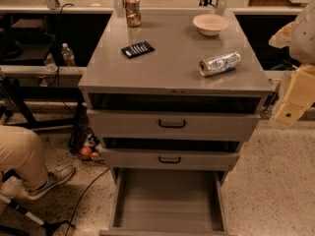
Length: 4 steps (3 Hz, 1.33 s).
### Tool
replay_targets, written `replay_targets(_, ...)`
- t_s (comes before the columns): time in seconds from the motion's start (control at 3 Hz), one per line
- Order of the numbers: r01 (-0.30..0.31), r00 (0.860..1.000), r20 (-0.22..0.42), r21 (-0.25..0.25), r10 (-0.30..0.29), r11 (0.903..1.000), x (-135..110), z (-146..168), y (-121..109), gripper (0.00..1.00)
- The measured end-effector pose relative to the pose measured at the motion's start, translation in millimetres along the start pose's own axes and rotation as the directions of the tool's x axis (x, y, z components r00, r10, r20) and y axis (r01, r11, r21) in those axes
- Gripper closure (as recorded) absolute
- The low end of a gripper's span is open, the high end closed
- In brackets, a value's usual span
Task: Place redbull can into bottom drawer
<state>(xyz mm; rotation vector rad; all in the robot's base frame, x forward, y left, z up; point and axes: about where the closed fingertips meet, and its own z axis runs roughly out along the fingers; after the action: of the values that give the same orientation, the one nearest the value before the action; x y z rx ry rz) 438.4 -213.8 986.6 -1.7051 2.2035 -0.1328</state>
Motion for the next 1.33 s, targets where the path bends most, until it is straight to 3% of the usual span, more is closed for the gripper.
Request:
replay_targets(0.33, 0.001, 1.0, 0.001, 0.002, -0.001, 1.0, -0.2, -0.3, -0.3, 0.0)
replay_targets(0.67, 0.038, 0.998, 0.056, 0.024, -0.039, 0.999, 2.1, 12.0, -22.7, 0.0)
replay_targets(1.0, 0.146, 0.983, 0.108, 0.039, -0.149, 0.9886, 4.1, 46.2, -69.8, 0.0)
replay_targets(1.33, 0.21, 0.972, 0.098, 0.064, -0.215, 0.9757, 3.1, 75.9, -106.3, 0.0)
